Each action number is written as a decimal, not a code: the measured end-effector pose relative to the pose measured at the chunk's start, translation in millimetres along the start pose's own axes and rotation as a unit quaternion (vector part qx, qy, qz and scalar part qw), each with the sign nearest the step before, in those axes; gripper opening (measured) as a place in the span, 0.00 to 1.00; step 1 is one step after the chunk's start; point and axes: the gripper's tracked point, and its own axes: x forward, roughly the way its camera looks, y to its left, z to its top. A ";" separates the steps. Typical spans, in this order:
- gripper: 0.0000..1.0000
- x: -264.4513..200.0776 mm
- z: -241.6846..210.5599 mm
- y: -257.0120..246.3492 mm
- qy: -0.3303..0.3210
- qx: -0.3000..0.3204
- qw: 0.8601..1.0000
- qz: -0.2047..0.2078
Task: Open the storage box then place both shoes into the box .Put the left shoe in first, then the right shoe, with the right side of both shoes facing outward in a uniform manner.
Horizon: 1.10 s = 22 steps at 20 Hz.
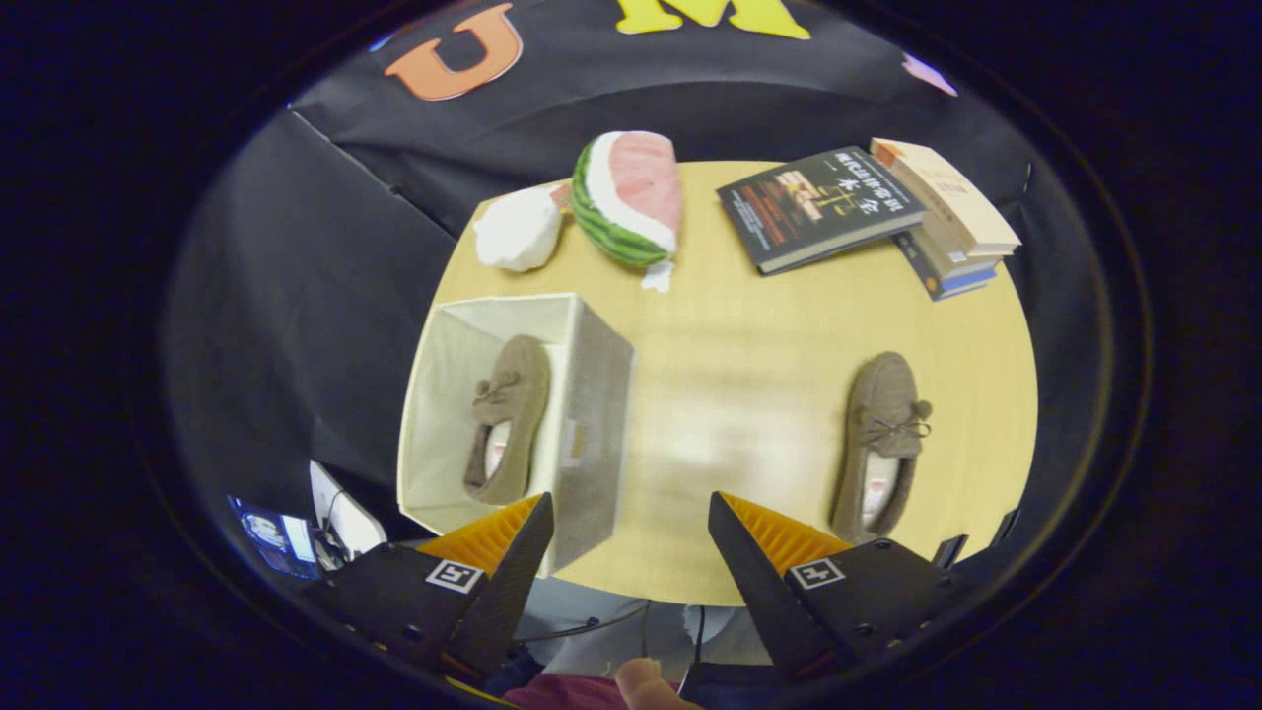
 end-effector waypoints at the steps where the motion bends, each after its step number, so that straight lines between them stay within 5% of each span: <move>1: 0.97 0.0 -0.3 -17.3 0.002 0.007 1.000 -0.003; 14: 0.97 58.2 -23.3 -245.7 0.022 0.074 0.987 -0.141; 20: 0.96 89.6 -33.0 -289.9 0.031 0.066 0.981 -0.182; 22: 0.84 98.7 -38.6 -285.1 0.044 0.072 0.984 -0.155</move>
